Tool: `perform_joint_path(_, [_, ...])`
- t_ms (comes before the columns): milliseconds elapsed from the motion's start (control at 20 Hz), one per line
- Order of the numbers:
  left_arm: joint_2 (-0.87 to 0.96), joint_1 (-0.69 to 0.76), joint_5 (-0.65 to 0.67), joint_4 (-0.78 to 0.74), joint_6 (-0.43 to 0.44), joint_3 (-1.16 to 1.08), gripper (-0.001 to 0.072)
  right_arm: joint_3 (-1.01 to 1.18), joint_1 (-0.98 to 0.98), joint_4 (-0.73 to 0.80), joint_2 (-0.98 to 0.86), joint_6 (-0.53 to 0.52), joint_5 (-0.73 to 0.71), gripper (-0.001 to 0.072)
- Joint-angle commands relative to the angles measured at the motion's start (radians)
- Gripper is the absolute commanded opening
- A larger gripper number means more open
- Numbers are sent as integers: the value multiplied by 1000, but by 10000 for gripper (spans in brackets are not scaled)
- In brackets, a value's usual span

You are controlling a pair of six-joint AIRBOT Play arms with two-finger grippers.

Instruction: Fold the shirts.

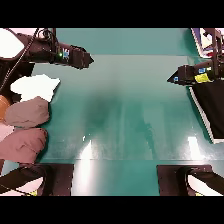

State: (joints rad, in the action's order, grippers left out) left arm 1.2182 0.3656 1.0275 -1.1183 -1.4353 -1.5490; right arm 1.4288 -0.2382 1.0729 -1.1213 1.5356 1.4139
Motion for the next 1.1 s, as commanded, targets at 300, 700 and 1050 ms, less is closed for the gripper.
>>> perform_joint_path(300, [-1,0,0,0,0,0,26,1,-3,-1,0,1,-5,18])
perform_joint_path(700, [-1,0,-97,0,-1,0,26,1,-3,0,0,1,-7,18])
perform_joint_path(1050, [35,-61,-76,-531,-171,1,550,1,-3,-1,-1,1,-29,17])
